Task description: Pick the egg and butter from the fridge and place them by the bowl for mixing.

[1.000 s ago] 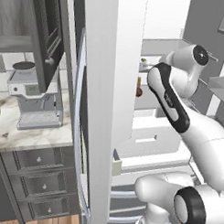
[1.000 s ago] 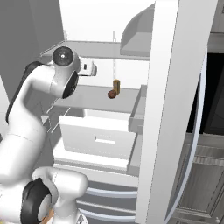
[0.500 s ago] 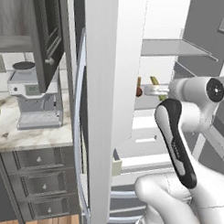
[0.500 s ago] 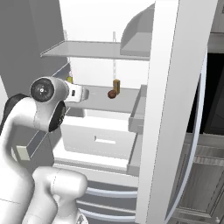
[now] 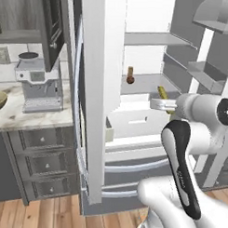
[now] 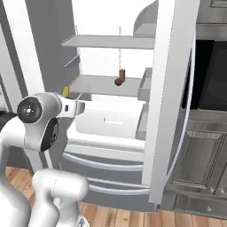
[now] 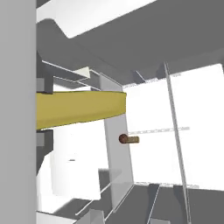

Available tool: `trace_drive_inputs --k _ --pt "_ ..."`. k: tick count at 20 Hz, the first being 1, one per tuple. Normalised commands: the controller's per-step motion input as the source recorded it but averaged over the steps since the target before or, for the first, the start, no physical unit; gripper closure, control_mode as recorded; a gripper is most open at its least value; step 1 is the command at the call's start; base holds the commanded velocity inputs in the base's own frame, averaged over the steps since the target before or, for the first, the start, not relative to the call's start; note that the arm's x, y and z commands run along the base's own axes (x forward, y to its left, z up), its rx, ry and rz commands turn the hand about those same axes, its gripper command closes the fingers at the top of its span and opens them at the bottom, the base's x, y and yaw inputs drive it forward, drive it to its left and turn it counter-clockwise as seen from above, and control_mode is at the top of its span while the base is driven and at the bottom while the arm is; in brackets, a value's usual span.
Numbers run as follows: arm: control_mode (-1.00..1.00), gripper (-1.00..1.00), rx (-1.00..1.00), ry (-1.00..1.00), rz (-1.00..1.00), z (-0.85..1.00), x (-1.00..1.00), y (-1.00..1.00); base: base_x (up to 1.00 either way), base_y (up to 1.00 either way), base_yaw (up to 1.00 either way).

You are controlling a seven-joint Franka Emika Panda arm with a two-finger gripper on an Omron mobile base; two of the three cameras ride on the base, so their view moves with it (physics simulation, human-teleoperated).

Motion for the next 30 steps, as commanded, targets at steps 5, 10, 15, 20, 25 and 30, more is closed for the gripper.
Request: trace_drive_inputs --k 5,10,15,20,25,30 --pt "1.00 1.00 0.00 0.00 0.00 0.00 0.00 0.00 -0.51 0.90 -0.12" --pt "1.00 1.00 0.00 0.00 0.00 0.00 0.00 0.00 -0.10 1.00 -0.14" --pt "1.00 1.00 0.00 0.00 0.00 0.00 0.00 0.00 -0.11 1.00 -0.13" --pt "1.00 1.00 0.00 0.00 0.00 0.00 0.00 0.00 0.73 1.00 -0.01" --pt "1.00 1.00 0.00 0.00 0.00 0.00 0.00 0.00 1.00 1.00 0.00" --pt "1.00 1.00 0.00 0.00 0.00 0.00 0.00 0.00 0.99 1.00 0.02"
